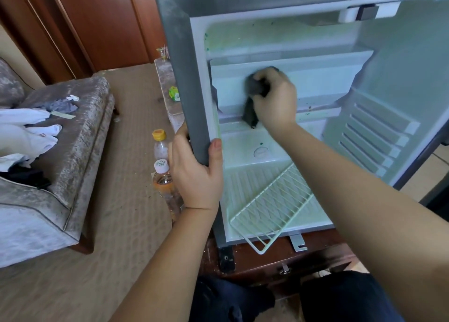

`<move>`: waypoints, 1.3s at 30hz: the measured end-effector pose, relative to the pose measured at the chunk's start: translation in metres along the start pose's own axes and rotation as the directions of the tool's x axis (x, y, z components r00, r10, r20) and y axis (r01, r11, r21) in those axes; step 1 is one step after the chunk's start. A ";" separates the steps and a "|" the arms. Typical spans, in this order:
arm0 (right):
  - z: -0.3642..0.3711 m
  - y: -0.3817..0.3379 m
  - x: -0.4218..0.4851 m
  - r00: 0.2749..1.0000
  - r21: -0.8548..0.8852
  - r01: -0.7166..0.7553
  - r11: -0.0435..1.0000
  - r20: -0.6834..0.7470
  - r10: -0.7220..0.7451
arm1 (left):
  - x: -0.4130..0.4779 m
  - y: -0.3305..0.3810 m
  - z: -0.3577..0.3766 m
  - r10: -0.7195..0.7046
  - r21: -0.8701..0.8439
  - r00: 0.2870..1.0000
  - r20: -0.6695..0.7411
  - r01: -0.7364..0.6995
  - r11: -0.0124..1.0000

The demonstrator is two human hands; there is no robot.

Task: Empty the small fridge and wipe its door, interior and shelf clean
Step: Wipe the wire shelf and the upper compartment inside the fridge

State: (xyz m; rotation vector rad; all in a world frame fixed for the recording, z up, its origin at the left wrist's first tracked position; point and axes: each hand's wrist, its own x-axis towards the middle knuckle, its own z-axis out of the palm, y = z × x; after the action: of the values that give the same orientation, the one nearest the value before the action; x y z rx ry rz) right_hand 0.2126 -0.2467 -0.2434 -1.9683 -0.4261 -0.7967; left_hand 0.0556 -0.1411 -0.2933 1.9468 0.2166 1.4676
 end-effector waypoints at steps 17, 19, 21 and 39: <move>-0.081 0.080 0.009 0.986 -0.216 -0.162 0.963 0.009 0.168 | 0.001 0.013 -0.006 -0.088 0.042 0.995 0.044 0.086 0.995; -0.095 0.087 0.008 0.961 -0.218 -0.276 0.936 -0.089 0.263 | 0.001 0.014 -0.008 -0.104 0.041 0.993 0.053 0.102 0.994; -0.098 0.091 -0.001 0.942 -0.210 -0.328 0.921 -0.153 0.300 | 0.001 0.013 -0.008 -0.089 0.043 0.995 0.049 0.087 0.995; 0.015 0.035 -0.038 0.975 -0.070 -0.170 0.983 0.136 0.178 | -0.003 -0.003 0.000 -0.008 -0.059 1.000 -0.015 0.007 0.998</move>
State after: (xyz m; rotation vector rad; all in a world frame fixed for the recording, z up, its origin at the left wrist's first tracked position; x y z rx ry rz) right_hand 0.2103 -0.2504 -0.2974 -2.0919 -0.3110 -0.5658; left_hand 0.0551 -0.1404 -0.2970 1.8867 0.1852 1.4688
